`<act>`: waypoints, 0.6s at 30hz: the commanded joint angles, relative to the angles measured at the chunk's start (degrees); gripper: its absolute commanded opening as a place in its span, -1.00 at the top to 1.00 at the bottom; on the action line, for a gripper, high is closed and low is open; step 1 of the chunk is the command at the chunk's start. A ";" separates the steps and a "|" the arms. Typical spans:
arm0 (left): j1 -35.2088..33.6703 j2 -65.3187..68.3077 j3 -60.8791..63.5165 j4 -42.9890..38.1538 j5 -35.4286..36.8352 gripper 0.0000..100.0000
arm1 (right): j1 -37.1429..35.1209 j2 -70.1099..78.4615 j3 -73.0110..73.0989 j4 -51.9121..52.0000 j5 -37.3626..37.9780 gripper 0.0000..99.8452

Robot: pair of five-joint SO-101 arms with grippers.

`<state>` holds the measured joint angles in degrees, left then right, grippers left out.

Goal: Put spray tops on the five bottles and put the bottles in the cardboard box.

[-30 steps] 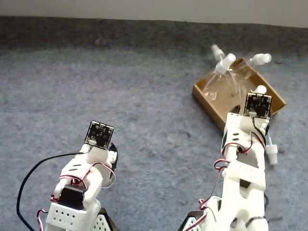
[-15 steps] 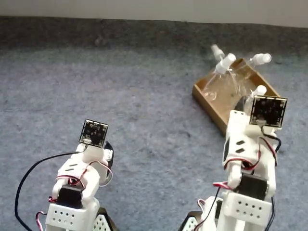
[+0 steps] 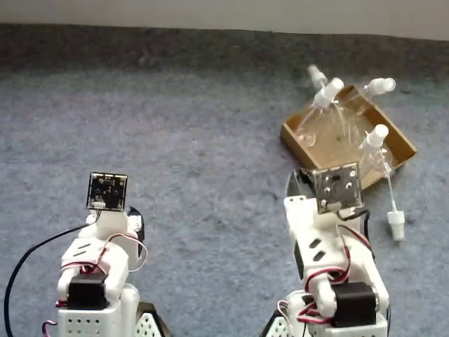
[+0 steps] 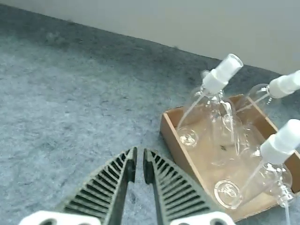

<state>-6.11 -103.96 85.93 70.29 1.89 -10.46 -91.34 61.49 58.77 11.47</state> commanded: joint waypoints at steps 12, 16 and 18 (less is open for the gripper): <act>-0.22 -0.31 8.66 0.09 -0.26 0.99 | -1.63 -13.93 21.58 -3.74 0.70 0.99; 6.11 -0.31 11.03 0.00 -0.26 0.99 | -1.45 -13.93 27.56 -7.08 0.70 0.99; 8.40 -0.13 11.21 0.35 -0.26 0.99 | -1.27 -13.93 29.58 -8.04 0.70 0.99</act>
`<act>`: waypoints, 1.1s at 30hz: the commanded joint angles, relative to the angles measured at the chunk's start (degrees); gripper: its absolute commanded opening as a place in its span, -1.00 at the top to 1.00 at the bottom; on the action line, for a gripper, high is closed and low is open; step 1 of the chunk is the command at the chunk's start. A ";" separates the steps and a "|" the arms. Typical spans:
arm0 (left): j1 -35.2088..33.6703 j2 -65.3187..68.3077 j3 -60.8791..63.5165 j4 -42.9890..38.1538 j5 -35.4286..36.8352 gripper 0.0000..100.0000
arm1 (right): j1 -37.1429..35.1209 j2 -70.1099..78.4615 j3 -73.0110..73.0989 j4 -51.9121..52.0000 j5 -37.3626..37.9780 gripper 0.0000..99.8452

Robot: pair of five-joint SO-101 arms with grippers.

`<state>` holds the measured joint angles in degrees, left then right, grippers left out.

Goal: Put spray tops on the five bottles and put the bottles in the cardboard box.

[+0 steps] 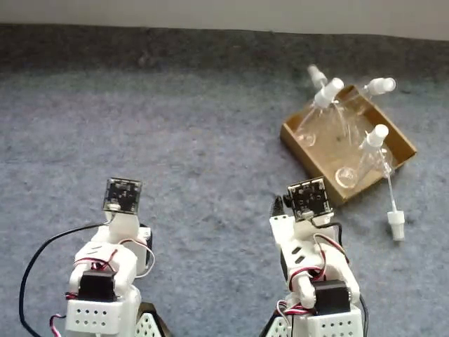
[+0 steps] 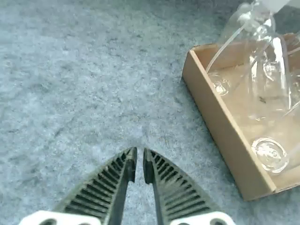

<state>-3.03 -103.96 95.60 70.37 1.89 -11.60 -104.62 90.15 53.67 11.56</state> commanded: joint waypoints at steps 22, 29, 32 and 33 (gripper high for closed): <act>5.58 -0.04 1.45 6.86 -0.09 0.99 | 9.54 -0.66 12.79 8.04 0.18 0.99; 5.49 -0.04 1.45 6.86 -0.09 0.99 | 9.63 -0.57 12.79 15.52 0.00 0.99; 5.49 -0.04 1.45 6.86 0.00 0.99 | 9.63 -0.57 12.79 17.98 -5.45 0.99; 5.49 -0.04 1.45 6.86 0.00 0.99 | 9.80 -0.57 12.79 17.98 -7.74 0.99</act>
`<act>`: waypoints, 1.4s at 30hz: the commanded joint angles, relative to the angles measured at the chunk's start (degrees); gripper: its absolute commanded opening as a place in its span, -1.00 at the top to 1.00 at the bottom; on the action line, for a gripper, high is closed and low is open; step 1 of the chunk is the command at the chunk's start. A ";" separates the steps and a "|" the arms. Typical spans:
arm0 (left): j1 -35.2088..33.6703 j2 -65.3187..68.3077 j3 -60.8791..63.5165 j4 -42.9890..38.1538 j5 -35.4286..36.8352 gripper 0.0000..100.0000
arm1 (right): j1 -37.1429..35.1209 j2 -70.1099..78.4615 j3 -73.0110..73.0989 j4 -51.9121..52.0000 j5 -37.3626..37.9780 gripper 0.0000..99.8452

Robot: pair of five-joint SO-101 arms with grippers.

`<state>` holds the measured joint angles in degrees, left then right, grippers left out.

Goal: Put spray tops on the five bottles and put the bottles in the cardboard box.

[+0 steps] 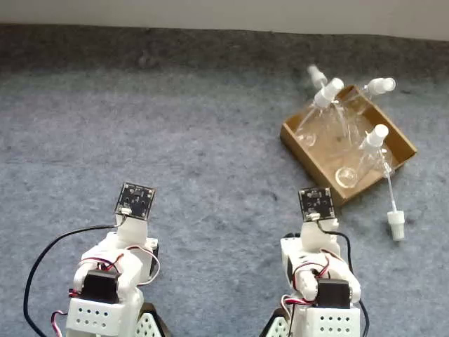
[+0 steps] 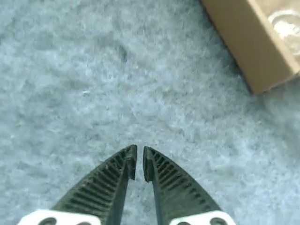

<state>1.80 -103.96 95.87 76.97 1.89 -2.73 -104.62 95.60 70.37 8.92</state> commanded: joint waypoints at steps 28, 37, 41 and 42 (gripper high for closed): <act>-6.20 -0.04 1.19 0.18 2.64 0.99 | 1.01 -0.66 7.34 1.45 -12.22 0.99; -6.20 -0.04 1.19 0.18 2.64 0.99 | 1.01 -0.66 7.34 1.45 -12.22 0.99; -6.20 -0.04 1.19 0.18 2.64 0.99 | 1.01 -0.66 7.34 1.45 -12.22 0.99; -6.20 -0.04 1.19 0.18 2.64 0.99 | 1.01 -0.66 7.34 1.45 -12.22 0.99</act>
